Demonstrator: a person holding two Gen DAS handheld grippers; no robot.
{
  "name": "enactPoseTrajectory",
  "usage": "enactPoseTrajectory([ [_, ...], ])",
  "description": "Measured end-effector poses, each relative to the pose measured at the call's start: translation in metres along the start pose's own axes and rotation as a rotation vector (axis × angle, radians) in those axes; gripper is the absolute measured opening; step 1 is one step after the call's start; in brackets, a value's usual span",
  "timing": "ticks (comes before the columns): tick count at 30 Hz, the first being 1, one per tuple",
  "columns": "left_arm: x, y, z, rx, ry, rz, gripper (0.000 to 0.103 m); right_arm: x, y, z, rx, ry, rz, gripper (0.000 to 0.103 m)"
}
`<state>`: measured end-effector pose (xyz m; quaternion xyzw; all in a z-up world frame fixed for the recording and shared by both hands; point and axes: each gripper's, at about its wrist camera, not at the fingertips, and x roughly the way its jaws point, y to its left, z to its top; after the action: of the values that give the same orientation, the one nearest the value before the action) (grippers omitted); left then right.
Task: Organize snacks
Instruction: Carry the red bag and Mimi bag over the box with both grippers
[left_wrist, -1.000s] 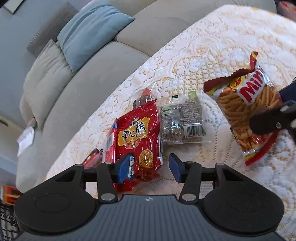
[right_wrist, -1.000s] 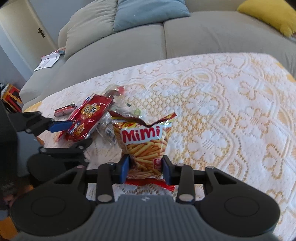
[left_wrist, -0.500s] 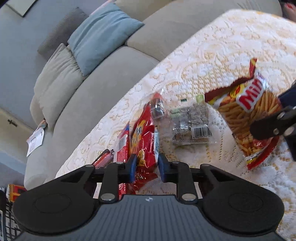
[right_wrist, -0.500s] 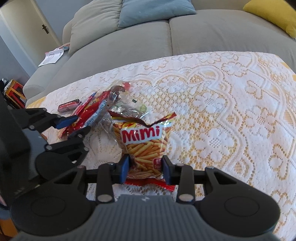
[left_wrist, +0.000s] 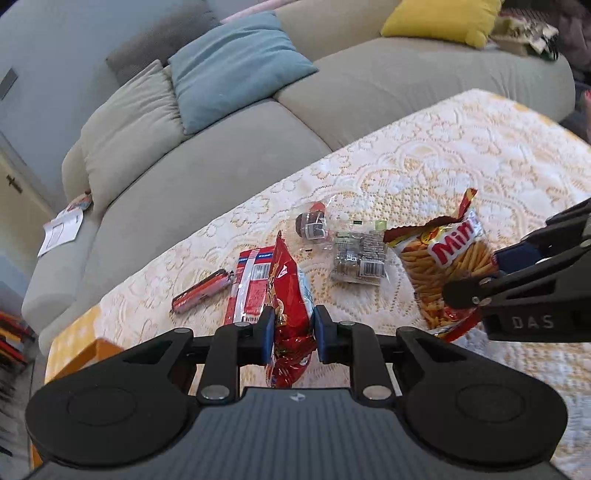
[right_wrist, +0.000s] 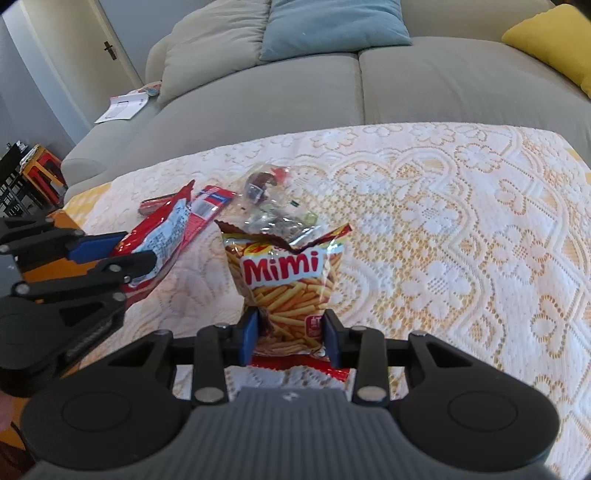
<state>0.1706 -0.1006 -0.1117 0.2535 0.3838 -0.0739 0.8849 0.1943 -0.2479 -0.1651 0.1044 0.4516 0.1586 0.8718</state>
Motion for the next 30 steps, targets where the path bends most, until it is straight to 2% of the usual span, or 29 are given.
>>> enactPoseTrajectory([
  [13, -0.072, 0.03, -0.022, -0.156, -0.034, -0.08, 0.024, -0.048, 0.049, -0.017, -0.046, -0.033, 0.047, 0.035],
  [20, -0.115, 0.072, -0.034, -0.236, -0.087, -0.125, 0.024, -0.075, 0.1, -0.023, -0.092, -0.07, 0.1, 0.035],
  [26, -0.148, 0.118, -0.052, -0.272, -0.116, -0.094, 0.024, -0.087, 0.146, -0.021, -0.126, -0.084, 0.164, 0.035],
  [30, -0.159, 0.149, -0.07, -0.329, -0.081, -0.045, 0.024, -0.089, 0.179, -0.018, -0.143, -0.077, 0.233, 0.035],
])
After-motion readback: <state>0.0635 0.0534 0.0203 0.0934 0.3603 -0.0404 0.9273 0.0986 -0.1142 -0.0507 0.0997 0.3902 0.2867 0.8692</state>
